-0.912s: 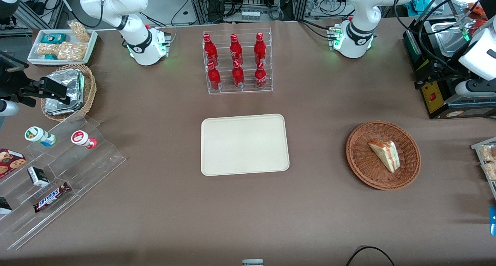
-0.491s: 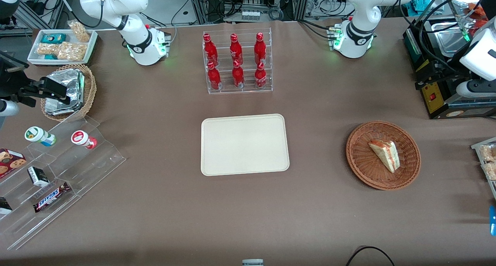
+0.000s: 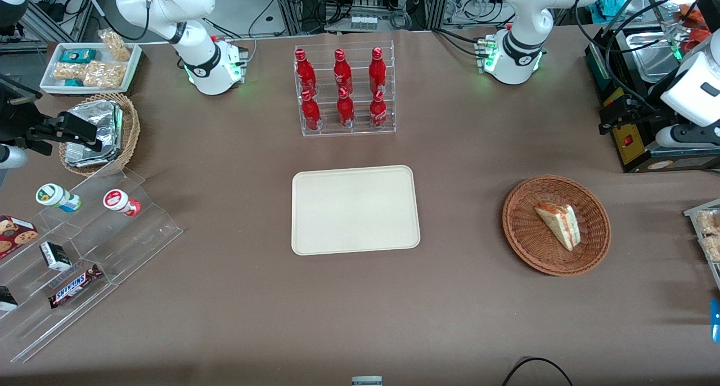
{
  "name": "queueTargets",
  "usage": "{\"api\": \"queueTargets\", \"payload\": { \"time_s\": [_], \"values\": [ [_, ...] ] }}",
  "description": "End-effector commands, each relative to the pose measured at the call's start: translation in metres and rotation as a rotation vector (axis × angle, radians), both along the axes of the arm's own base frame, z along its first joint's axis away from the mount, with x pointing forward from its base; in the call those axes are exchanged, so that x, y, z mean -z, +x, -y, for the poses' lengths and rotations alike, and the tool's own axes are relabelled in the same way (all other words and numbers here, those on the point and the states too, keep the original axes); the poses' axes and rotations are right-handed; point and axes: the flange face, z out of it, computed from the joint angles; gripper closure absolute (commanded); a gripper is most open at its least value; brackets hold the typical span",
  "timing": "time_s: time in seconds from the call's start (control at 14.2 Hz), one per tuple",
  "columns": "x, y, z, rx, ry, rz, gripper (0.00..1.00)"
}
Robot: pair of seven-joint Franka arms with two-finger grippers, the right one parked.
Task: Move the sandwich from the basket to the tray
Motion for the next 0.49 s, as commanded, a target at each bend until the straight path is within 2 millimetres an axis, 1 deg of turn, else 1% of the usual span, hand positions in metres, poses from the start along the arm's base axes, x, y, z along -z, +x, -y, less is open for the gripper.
{"api": "queueTargets", "payload": {
  "time_s": [0.0,0.14,0.21,0.35,0.42],
  "values": [
    [0.027,0.012,0.001,0.002,0.004,-0.022,0.0],
    [0.059,0.02,0.0,0.002,0.007,-0.06,0.0],
    [0.081,0.025,-0.001,-0.001,0.01,-0.083,0.0],
    [0.136,0.042,-0.011,-0.012,0.033,-0.098,0.0],
    [0.159,0.046,-0.016,-0.016,0.035,-0.072,0.0]
  ]
}}
